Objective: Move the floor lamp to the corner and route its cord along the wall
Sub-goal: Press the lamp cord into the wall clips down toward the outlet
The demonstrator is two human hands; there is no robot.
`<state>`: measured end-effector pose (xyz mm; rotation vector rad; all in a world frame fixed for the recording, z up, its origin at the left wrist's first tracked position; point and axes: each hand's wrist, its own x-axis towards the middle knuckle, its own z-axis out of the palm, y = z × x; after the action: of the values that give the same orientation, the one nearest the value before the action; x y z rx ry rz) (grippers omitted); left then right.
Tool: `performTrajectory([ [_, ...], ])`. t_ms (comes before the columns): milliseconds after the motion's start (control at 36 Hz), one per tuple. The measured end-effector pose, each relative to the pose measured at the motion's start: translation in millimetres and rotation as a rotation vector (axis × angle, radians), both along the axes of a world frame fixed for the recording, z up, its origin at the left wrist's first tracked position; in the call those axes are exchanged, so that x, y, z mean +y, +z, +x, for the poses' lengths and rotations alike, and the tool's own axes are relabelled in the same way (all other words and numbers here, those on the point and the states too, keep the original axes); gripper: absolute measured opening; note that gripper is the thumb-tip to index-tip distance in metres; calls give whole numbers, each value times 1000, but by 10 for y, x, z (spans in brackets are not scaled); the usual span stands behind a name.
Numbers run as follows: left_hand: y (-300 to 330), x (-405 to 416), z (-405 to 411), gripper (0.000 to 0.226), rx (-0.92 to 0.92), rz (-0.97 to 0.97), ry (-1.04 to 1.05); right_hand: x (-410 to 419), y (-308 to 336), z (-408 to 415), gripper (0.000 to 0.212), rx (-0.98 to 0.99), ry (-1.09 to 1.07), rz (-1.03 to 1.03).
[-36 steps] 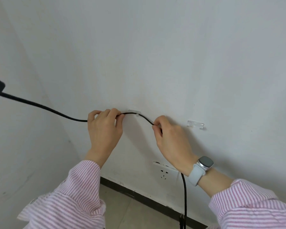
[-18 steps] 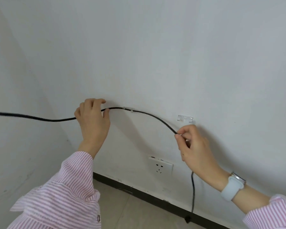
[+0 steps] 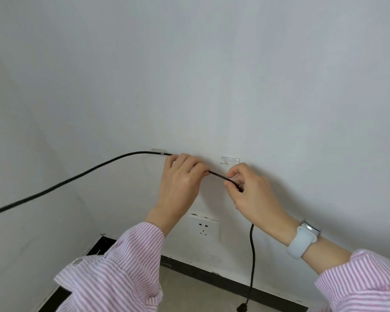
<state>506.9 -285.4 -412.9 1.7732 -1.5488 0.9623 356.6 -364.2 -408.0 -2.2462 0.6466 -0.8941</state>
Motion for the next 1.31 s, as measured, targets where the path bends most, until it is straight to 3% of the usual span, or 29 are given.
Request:
performTrajectory([
  [139, -18, -27, -22, 8, 136, 15, 22, -113, 78, -219, 19, -33, -83, -33],
  [333, 34, -72, -65, 9, 319, -9, 17, -134, 427, -306, 8, -91, -123, -157],
  [528, 29, -48, -136, 7, 313, -26, 83, -137, 531, -215, 7, -25, -182, -353],
  [639, 38, -45, -135, 13, 273, 42, 110, -155, 424, -255, 8, 18, -189, -358],
  [861, 114, -127, -183, 14, 279, -50, 202, -216, 442, -264, 10, -68, -257, -374],
  [917, 102, -139, -186, 14, 276, -55, 220, -213, 366, -284, 11, -51, -253, -305],
  [1028, 69, -126, -177, 12, 269, -88, 234, -171, 40, -412, 14, -127, -116, 162],
  [1139, 64, -131, -176, 11, 278, -112, 258, -179, -298, -593, 17, -279, -13, 459],
  [1306, -44, -77, -103, 10, 431, -133, 270, -224, -860, -1000, 23, -52, -15, 525],
])
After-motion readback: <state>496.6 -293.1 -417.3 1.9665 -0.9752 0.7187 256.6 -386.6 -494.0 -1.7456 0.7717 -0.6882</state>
